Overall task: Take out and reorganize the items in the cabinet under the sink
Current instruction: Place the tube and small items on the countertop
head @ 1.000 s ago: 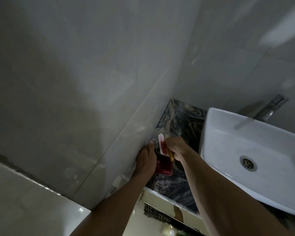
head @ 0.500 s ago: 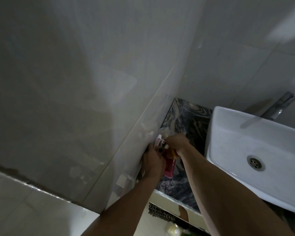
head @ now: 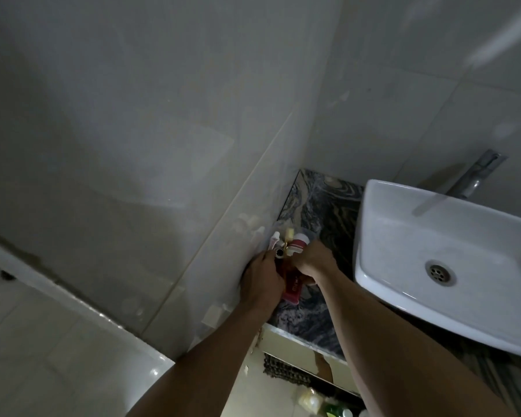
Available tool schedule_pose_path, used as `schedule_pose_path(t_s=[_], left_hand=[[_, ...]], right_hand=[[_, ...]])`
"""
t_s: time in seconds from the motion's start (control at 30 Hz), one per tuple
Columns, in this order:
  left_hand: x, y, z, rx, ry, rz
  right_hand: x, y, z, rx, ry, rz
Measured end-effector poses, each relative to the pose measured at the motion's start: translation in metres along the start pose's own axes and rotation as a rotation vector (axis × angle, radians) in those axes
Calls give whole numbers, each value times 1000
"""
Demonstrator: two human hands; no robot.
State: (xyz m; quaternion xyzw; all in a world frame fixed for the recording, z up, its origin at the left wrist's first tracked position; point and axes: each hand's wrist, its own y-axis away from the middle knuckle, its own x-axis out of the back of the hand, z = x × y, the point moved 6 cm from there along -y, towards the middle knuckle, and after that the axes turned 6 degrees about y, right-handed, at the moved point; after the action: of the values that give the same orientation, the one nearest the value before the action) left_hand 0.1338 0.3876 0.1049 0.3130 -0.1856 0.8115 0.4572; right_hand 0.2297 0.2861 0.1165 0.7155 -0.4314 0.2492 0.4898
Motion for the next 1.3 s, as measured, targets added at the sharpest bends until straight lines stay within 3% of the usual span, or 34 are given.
schedule_pose_path(t_s=[0.17,0.47,0.83,0.97,1.3], left_hand=[[5,6,3,11,-70,-79],[12,30,-1,44,-223,-140],[17,78,24,32,-316,-26],[-6,127,42,5,-349,-18],[-140,282,53,-16,-563,-361]], right_hand=[[-7,6,13,-54,-202,6],[-6,41,44,-26,-239,-48],[24,103,108,27,-242,-137],[24,122,168,8,-245,-154],[-15,159,366,-138,-242,-207]])
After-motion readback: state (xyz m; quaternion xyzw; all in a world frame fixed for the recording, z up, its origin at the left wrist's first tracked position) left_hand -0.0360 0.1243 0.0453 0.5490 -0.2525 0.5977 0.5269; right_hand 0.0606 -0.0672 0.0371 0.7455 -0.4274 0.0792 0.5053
